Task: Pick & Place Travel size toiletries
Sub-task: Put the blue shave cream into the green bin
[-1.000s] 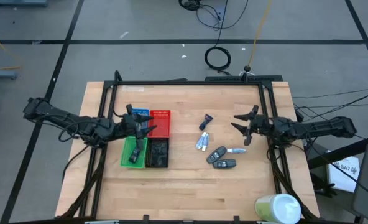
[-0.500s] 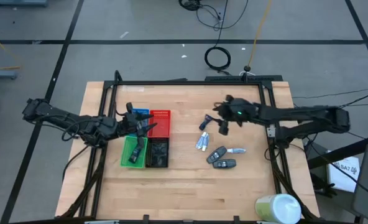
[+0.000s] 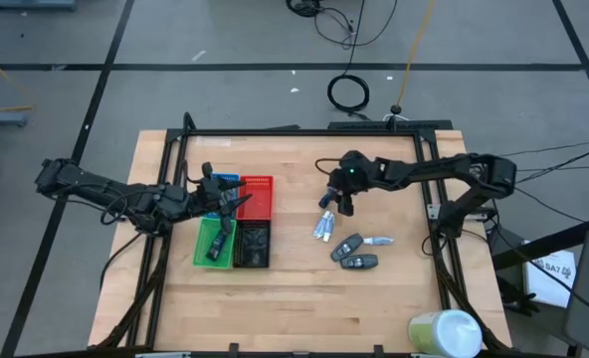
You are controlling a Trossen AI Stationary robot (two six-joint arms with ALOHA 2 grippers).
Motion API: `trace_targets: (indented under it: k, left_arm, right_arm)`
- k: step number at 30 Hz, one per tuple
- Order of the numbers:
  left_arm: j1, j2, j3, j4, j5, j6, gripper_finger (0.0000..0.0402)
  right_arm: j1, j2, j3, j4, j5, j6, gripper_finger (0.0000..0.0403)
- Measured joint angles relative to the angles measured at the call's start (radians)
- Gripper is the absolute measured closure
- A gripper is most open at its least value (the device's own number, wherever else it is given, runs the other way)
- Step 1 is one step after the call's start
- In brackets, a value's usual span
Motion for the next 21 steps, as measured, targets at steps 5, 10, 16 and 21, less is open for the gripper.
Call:
trace_targets:
  k: [5, 10, 16, 21]
  left_arm:
    - [0.000, 0.000, 0.000, 0.001, 0.000, 0.000, 0.0240]
    - [0.000, 0.000, 0.000, 0.001, 0.000, -0.001, 0.0240]
    - [0.000, 0.000, 0.000, 0.000, 0.000, -0.001, 0.0240]
    - [0.000, 0.000, 0.000, -0.003, 0.000, -0.001, 0.0240]
  right_arm:
    - [0.000, 0.057, 0.000, 0.038, -0.004, -0.050, 0.0192]
    - [0.000, 0.102, 0.002, 0.052, -0.021, -0.053, 0.0198]
    - [0.005, 0.110, 0.002, 0.013, -0.085, 0.004, 0.0203]
    - [0.009, 0.054, 0.000, -0.058, -0.081, 0.012, 0.0203]
